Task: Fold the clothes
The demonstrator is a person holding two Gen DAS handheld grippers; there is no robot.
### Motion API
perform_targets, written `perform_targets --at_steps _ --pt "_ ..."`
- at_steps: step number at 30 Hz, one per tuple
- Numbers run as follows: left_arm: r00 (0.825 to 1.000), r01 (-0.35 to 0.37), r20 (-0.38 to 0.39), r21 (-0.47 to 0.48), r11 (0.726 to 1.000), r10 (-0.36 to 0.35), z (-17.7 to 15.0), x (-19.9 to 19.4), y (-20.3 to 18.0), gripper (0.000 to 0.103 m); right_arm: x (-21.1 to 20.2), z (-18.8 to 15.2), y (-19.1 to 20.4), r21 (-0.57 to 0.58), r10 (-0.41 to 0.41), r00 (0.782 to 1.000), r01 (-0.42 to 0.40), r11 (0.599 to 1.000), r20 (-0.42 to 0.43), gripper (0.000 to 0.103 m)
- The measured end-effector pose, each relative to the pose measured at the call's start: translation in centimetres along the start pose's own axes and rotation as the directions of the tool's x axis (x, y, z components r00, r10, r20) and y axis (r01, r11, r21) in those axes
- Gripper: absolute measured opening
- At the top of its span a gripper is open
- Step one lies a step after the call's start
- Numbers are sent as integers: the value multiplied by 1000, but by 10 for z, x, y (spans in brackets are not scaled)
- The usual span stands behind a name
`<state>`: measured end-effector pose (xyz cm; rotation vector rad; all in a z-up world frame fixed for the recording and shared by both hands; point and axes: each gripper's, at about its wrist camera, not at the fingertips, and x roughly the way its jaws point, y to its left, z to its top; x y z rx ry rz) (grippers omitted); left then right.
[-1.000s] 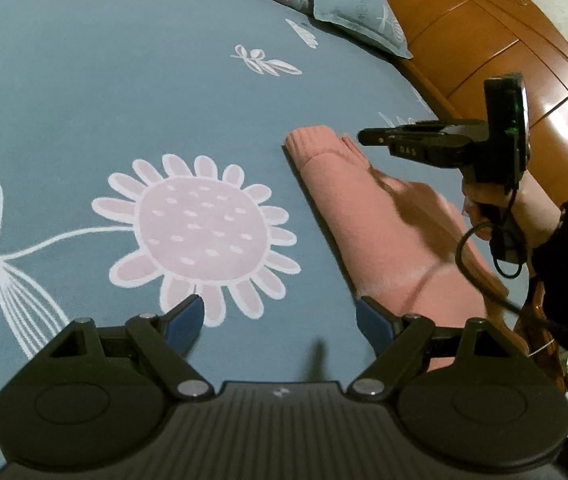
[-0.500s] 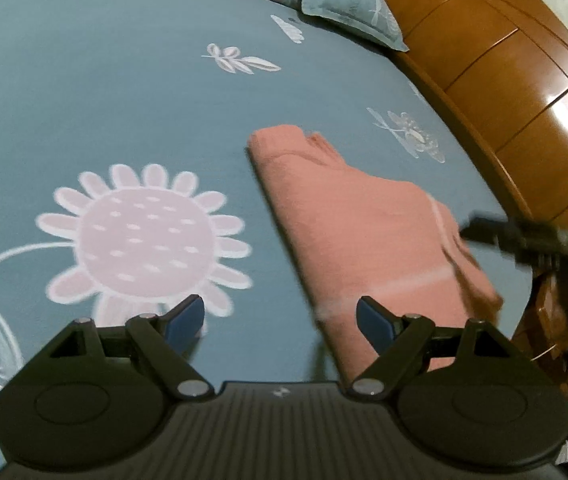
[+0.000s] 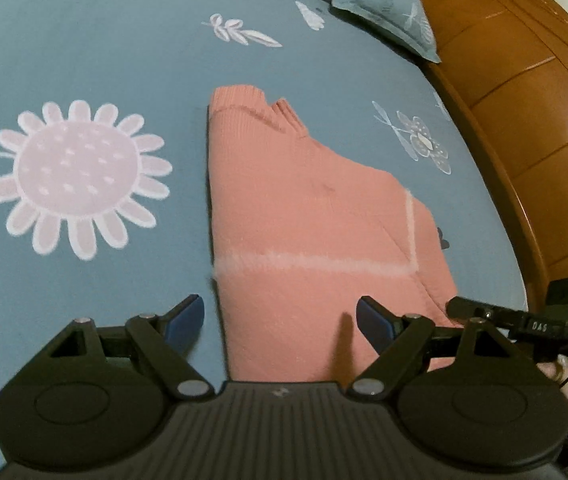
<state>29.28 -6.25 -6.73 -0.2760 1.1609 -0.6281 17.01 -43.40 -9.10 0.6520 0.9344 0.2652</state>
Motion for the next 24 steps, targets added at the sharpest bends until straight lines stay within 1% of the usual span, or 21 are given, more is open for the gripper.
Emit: perform_targets --at_steps 2,4,6,8,10,13,16,18,21,24 --pt "1000 -4 -9 -16 1000 3 0 5 0 83 6 -1 -3 15 34 999 -34 999 -20 90" --pt "999 8 -38 -41 999 -9 1 14 2 83 12 -2 -4 25 63 998 -62 998 -24 95" --pt "997 39 -71 -71 997 -44 4 23 6 83 17 -1 -4 27 90 996 -90 996 -17 103" --pt "991 76 -98 -104 992 -86 8 34 11 85 21 1 -3 31 112 994 -112 993 -8 103" --pt "988 101 -106 -112 989 -113 13 40 13 87 24 4 -5 50 130 992 -130 990 7 103" --pt "980 142 -121 -109 984 -155 20 49 16 94 29 11 -12 94 163 986 -165 982 30 103" --pt "973 178 -131 -114 977 -192 25 51 20 95 36 20 -19 128 193 980 -198 972 50 103" --pt "967 198 -135 -123 973 -214 27 51 24 95 40 26 -20 133 197 979 -202 970 49 103" --pt "969 196 -124 -130 972 -212 26 45 26 93 47 33 -14 120 170 985 -172 978 32 103" --pt "975 189 -106 -82 979 -197 25 35 27 93 50 34 -7 124 141 990 -143 982 29 103"
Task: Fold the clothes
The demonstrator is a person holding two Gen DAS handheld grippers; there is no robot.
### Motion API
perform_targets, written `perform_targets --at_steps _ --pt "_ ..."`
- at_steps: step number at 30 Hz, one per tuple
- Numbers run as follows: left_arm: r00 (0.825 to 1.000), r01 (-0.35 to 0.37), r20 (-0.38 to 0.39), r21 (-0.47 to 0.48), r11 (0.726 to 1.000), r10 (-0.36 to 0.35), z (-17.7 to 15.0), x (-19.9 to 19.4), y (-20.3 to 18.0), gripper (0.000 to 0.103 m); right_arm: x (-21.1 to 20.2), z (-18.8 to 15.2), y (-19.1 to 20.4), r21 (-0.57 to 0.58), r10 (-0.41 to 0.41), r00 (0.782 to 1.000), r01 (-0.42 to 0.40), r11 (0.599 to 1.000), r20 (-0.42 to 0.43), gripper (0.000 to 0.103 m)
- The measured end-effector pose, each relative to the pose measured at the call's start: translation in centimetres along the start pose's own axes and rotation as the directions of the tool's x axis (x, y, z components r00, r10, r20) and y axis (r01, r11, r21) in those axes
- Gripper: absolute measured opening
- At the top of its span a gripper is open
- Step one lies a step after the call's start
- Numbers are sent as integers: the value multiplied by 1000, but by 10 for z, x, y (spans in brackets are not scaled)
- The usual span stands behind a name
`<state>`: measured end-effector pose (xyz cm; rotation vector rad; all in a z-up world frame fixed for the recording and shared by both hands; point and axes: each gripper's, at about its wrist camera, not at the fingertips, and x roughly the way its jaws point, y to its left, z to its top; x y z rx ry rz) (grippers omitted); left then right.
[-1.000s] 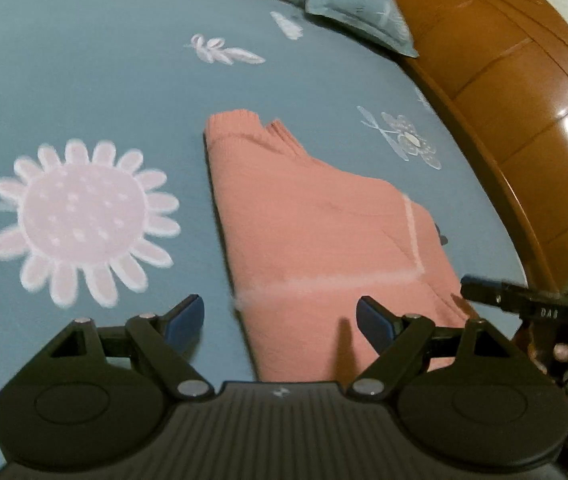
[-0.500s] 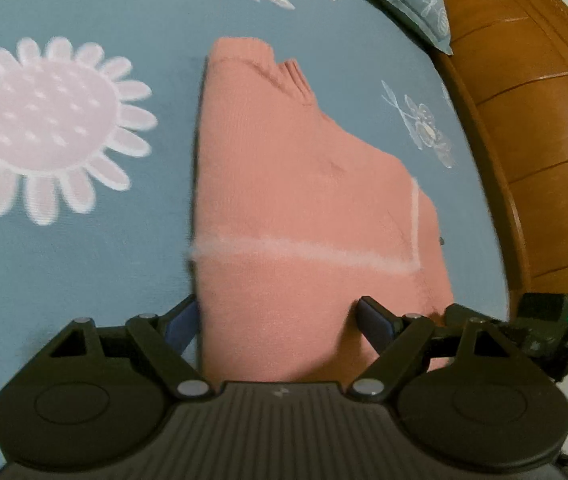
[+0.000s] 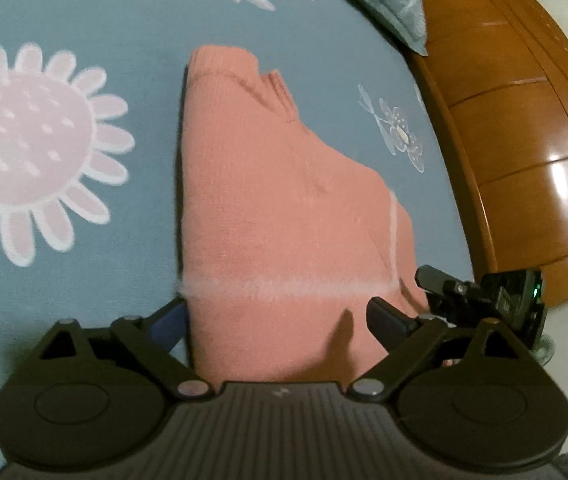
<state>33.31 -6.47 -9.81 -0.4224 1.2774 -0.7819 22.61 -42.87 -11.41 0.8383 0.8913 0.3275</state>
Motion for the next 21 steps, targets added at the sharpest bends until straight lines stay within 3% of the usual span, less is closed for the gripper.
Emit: perform_targets --at_steps 6,12,21 --pt "997 81 5 -29 996 -81 21 14 14 94 -7 -11 -2 51 -10 1000 9 999 14 103" --pt "981 196 6 -108 975 -196 34 29 28 101 -2 1 -11 99 14 1000 -13 995 -7 103" --pt "974 226 6 -125 966 -227 -12 18 31 101 -19 -19 -18 171 73 994 -58 984 -83 103"
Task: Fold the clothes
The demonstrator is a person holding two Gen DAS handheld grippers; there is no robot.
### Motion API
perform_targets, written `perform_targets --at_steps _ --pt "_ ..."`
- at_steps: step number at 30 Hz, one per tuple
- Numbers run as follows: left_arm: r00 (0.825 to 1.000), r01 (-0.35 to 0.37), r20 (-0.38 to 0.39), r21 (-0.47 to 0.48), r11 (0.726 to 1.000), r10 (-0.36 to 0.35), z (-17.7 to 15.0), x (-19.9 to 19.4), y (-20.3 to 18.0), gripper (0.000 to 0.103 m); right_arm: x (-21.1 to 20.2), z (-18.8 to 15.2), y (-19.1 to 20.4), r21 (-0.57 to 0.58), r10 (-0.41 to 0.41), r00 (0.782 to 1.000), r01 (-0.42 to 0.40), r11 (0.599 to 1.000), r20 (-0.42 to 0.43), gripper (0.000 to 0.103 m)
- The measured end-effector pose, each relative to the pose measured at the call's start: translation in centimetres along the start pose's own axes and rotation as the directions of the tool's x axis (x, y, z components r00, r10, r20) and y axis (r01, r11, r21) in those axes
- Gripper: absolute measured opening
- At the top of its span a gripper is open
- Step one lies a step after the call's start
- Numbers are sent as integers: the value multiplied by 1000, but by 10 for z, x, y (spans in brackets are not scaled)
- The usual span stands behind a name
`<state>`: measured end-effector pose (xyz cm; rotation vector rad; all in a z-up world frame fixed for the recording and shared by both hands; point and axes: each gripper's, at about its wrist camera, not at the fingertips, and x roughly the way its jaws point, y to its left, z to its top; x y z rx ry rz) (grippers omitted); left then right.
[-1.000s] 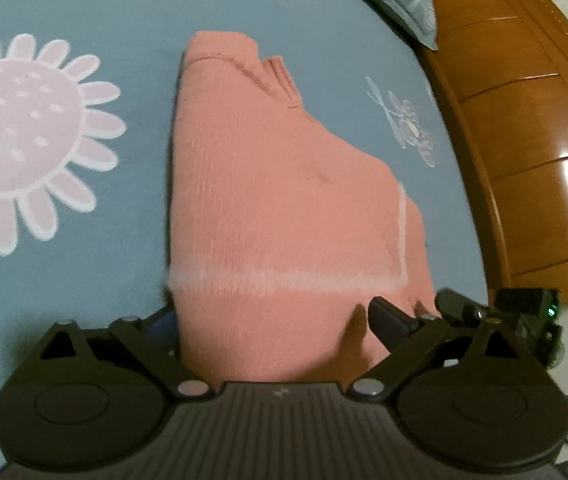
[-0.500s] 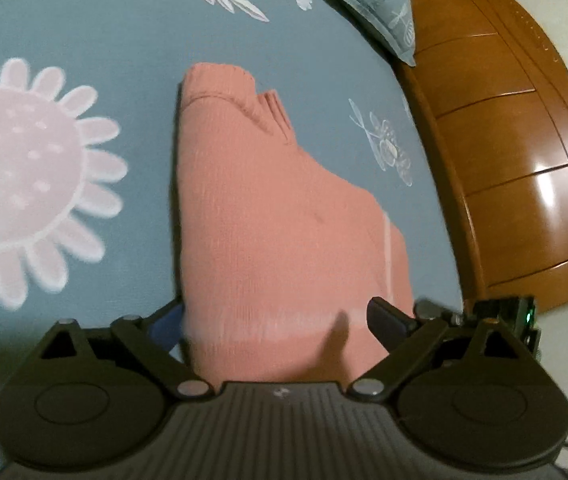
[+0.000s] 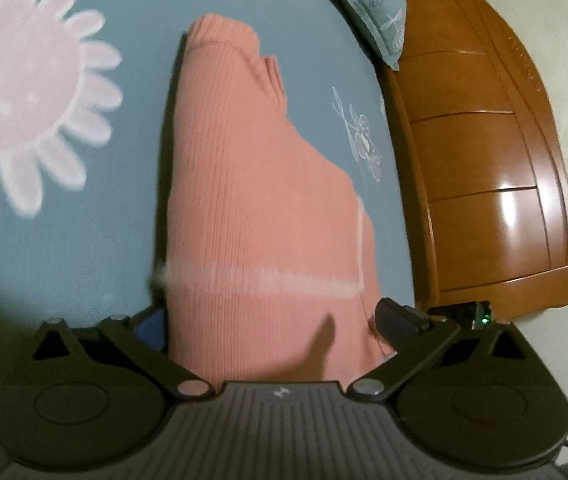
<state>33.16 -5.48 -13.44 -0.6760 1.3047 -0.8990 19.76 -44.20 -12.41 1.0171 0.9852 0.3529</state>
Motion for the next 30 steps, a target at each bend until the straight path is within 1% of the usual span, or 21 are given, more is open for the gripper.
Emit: perform_targets --at_steps 2,5,7,10,14,16,17,19,21,23,25,30 --pt "1000 -9 7 8 1000 9 -1 4 -1 101 1 1 -1 9 13 1000 -13 1000 -3 103" --pt "1000 -24 -1 -15 1000 24 10 13 -4 101 6 10 -1 17 25 1000 -24 1000 -18 103" --pt "1000 -25 13 -25 999 25 16 18 -3 101 13 19 1 7 33 999 -33 999 -13 103" --pt "999 -33 32 -25 999 34 19 24 -3 101 18 22 5 -18 25 1000 -25 1000 -18 103" --pt "999 -51 10 -1 999 51 7 18 -4 101 10 8 5 -25 33 998 -34 999 -45 103" --pt "999 -42 12 6 999 42 2 15 0 101 6 1 3 -40 50 998 -51 998 -33 103" --pt "999 -38 14 -1 999 38 2 14 2 101 5 -1 2 -41 58 998 -59 997 -26 103" --pt "999 -33 12 -40 999 34 9 16 4 101 8 3 0 -7 70 998 -70 998 -10 103" --pt "998 -55 2 -39 998 55 11 19 0 101 13 7 4 -3 55 998 -55 998 -8 103" --pt "997 -83 -9 -25 996 83 11 21 -7 101 17 7 13 -30 21 1000 -21 999 -12 103" --pt "995 -95 -10 -17 995 95 9 19 -13 101 16 6 21 -56 -2 1000 1 998 -10 103" --pt "997 -70 -8 -22 997 70 11 17 -24 101 10 5 37 -87 24 1000 -24 996 8 103"
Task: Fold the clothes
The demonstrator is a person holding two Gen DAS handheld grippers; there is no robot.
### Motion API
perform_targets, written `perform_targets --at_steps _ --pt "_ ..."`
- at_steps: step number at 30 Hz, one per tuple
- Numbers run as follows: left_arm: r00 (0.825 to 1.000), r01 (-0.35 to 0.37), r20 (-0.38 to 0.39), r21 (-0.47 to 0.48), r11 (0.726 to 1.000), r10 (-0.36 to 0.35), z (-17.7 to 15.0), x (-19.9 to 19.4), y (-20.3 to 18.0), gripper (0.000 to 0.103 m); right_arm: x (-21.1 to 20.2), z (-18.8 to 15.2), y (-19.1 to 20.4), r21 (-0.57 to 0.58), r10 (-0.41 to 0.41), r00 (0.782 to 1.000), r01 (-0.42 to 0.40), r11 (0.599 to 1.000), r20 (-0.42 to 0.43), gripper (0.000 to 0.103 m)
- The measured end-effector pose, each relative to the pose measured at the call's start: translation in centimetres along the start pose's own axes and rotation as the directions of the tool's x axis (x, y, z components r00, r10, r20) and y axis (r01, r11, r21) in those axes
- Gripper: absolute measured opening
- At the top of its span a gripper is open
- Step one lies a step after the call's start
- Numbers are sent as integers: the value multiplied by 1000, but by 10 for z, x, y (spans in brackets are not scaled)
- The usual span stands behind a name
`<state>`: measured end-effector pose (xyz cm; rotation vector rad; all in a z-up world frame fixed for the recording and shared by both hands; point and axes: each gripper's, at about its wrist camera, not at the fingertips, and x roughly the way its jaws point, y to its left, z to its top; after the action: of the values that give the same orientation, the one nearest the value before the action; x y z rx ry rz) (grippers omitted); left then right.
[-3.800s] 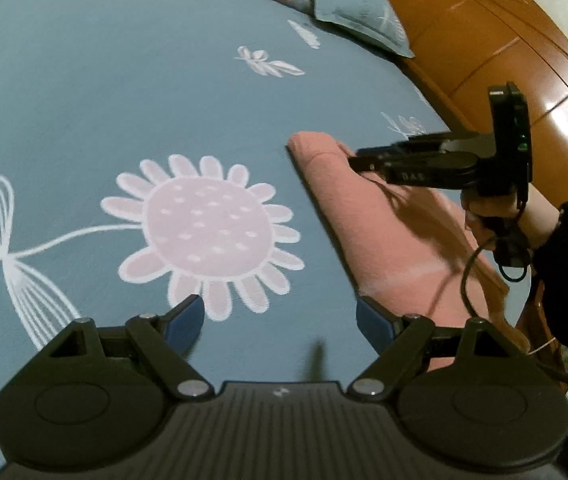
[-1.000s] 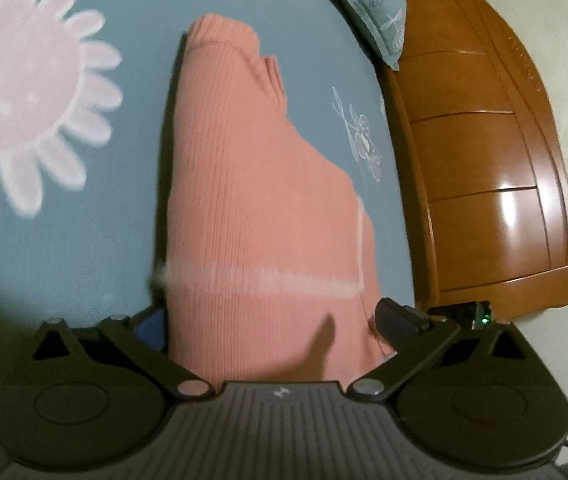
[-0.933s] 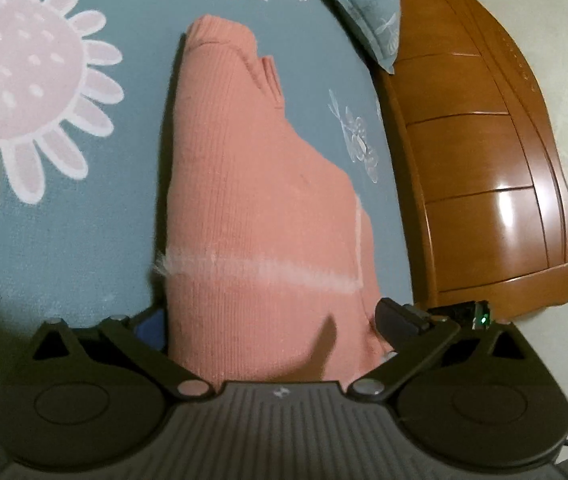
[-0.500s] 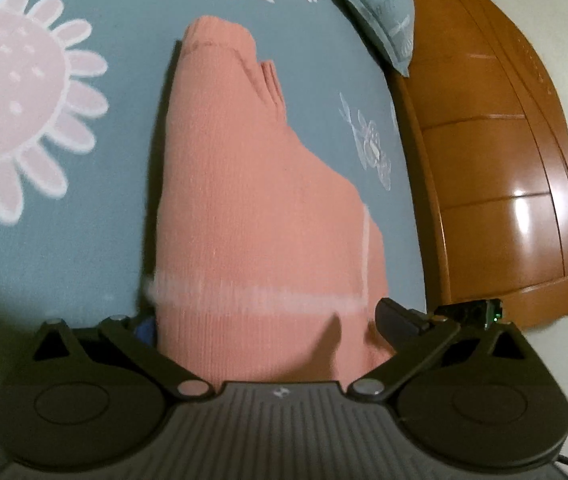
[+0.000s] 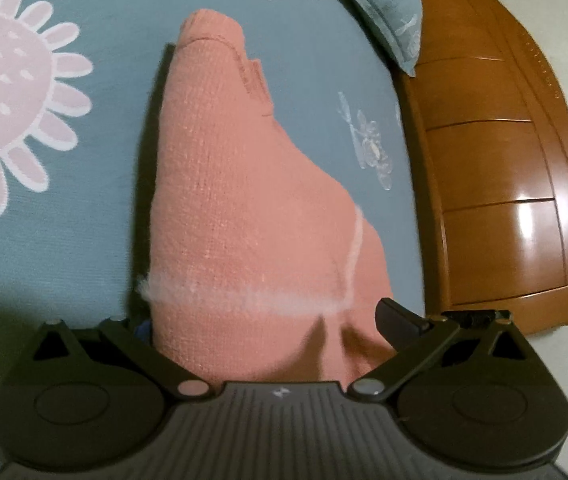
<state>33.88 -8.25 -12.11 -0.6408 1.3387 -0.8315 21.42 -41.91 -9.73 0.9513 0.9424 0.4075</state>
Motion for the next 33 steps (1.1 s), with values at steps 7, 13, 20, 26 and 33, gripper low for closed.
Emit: perform_targets --at_steps 7,13,20,26,33 --pt "999 -29 -26 46 999 30 -4 0 0 101 -1 2 2 -8 21 1000 -21 1000 -2 103" --pt "1000 -20 -20 43 999 21 -8 6 12 101 2 -8 -21 -23 12 1000 -12 1000 0 103" --pt "1000 8 -12 24 1000 -7 -1 7 -1 101 7 0 -7 -45 28 1000 -28 999 8 103" --pt "1000 27 3 52 998 -27 -2 1 -22 101 -1 -1 17 -106 24 999 -21 994 24 103" --pt "998 54 5 86 995 -55 4 2 -43 101 -19 0 35 -155 15 998 -4 988 68 103"
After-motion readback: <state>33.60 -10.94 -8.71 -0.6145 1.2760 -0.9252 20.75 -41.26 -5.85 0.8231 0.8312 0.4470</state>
